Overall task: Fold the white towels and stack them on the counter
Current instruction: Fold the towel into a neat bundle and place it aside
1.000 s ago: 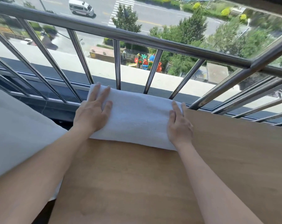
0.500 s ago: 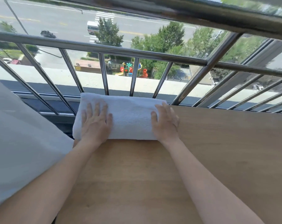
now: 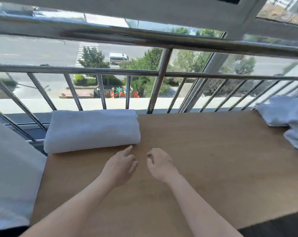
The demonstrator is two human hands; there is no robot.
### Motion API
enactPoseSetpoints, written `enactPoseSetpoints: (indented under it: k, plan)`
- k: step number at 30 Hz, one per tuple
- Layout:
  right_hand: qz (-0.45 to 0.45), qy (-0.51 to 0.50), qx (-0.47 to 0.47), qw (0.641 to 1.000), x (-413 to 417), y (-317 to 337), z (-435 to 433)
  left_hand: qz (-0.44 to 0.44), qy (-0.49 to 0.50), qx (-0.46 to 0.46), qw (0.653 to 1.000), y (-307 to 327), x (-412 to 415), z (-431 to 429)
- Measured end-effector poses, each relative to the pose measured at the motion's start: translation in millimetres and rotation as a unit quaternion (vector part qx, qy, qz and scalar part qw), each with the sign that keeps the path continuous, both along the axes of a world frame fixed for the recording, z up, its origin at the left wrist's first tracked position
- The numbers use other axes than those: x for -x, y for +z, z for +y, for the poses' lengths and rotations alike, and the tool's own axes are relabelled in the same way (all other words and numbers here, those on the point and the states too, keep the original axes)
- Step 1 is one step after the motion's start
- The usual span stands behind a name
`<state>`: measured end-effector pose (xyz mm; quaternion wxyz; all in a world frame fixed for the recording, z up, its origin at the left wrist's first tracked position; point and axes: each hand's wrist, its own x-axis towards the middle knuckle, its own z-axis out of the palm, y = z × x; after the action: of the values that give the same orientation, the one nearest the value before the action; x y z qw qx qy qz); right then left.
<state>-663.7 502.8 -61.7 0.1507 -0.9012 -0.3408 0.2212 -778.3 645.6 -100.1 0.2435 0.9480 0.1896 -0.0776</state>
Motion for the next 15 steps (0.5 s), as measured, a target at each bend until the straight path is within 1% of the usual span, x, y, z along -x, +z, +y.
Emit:
enactPoseSetpoints:
  k: [4, 9, 13, 15]
  plan:
    - [0.033, -0.017, 0.01, 0.999, -13, 0, -70, 0.031, -0.038, -0.006, 0.999, 6, -17, -65]
    - [0.074, -0.074, 0.018, 0.994, -33, -3, -185, 0.072, -0.074, -0.017, 0.995, 17, -56, -166]
    - [0.102, -0.13, 0.013, 0.986, -52, -9, -290, 0.062, -0.119, -0.012, 0.991, 18, -102, -256]
    - [0.097, -0.15, 0.018, 0.984, -63, -8, -339, 0.061, -0.14, -0.008, 0.988, 20, -124, -301]
